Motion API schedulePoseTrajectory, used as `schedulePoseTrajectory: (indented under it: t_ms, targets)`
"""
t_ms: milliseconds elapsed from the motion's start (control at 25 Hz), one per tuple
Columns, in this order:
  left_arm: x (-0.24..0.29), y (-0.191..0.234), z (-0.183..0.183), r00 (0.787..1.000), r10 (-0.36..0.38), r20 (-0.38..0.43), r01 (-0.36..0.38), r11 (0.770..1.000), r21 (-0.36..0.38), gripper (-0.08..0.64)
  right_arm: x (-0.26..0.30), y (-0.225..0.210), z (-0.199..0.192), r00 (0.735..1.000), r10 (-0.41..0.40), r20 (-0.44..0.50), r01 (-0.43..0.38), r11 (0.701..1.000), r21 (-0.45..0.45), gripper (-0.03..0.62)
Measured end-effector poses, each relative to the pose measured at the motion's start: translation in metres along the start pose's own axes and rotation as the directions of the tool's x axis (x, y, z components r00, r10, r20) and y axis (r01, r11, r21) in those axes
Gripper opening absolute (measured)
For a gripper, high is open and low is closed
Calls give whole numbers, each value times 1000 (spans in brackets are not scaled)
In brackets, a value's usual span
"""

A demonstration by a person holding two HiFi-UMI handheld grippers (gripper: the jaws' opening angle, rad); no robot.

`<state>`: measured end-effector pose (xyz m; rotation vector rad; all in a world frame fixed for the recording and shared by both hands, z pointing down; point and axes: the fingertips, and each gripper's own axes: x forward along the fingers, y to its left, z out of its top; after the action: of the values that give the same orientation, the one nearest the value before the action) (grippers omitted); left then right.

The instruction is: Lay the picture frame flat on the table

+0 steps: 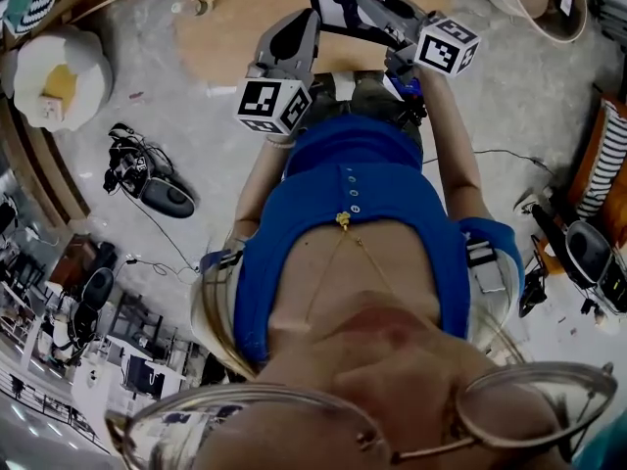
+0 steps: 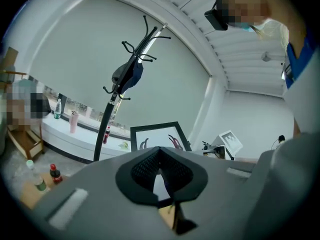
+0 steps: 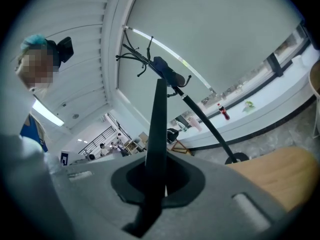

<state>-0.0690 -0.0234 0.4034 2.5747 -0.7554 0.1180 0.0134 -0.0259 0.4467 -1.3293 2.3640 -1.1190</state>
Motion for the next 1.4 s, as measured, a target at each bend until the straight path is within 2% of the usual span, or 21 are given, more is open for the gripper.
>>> schedulePoseTrajectory:
  t_ms: [120,280,400,680,800,1040,1400]
  targets:
    - [12,5,-14,1000,19,-20,-19,1000,-10,-2,6,-30,-8,999,-20,-26,20,1000,17,6]
    - [35,2,-5,998,37,-56,-39,999,-29,-2,8,-64,5,995,-61,-77,64,997,46,6]
    - [44,-1,-10,995,48,-82,-52,998,-43,-2,7,-88,-1,991,-83,-107,92,992,88,6]
    - [50,46,-47,988,68,-138,-79,994,-72,-2,52,-161,-62,977,-128,-172,168,956,241,6]
    - [50,61,-66,984,75,-164,-91,992,-89,-2,69,-192,-92,968,-150,-201,202,941,271,6]
    - [55,78,-103,971,78,-226,-101,991,-92,-2,86,-247,-162,927,-193,-320,274,934,229,7]
    - [66,95,-144,957,98,-273,-136,983,-123,-2,92,-306,-222,896,-251,-365,355,900,253,6]
